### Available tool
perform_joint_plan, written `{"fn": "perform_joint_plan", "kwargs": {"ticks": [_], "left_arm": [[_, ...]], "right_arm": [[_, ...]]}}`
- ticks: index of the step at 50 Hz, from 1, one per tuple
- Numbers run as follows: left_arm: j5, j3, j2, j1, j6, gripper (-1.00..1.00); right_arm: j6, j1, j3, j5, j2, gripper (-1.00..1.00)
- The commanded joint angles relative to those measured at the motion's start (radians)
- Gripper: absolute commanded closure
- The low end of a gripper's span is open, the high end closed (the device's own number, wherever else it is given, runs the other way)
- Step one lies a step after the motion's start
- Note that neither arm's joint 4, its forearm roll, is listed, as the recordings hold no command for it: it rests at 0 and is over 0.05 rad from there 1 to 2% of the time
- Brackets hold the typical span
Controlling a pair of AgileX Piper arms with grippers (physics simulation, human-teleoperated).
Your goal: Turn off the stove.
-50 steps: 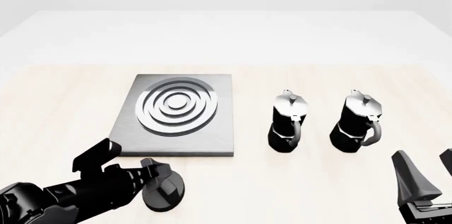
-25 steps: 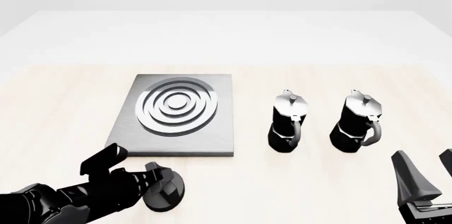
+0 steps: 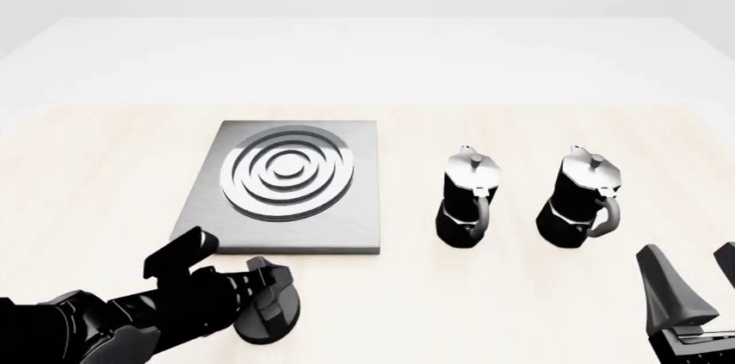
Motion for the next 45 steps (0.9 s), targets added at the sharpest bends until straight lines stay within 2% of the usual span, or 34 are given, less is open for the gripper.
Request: {"fn": "perform_joint_plan", "kwargs": {"ticks": [1, 15, 28, 45], "left_arm": [[0.004, -0.033, 0.011, -0.008, 0.002, -1.00], [-0.013, -0.038, 0.032, -0.010, 0.007, -1.00], [-0.070, -0.047, 0.115, -0.005, 0.017, -1.00], [-0.095, -0.089, 0.182, -0.047, 0.017, -1.00]], "right_arm": [[0.004, 0.000, 0.000, 0.001, 0.000, -1.00], [0.003, 0.004, 0.001, 0.002, 0.000, -1.00], [0.002, 0.005, 0.000, 0.000, 0.000, -1.00], [0.003, 0.010, 0.001, 0.001, 0.001, -1.00]]}}
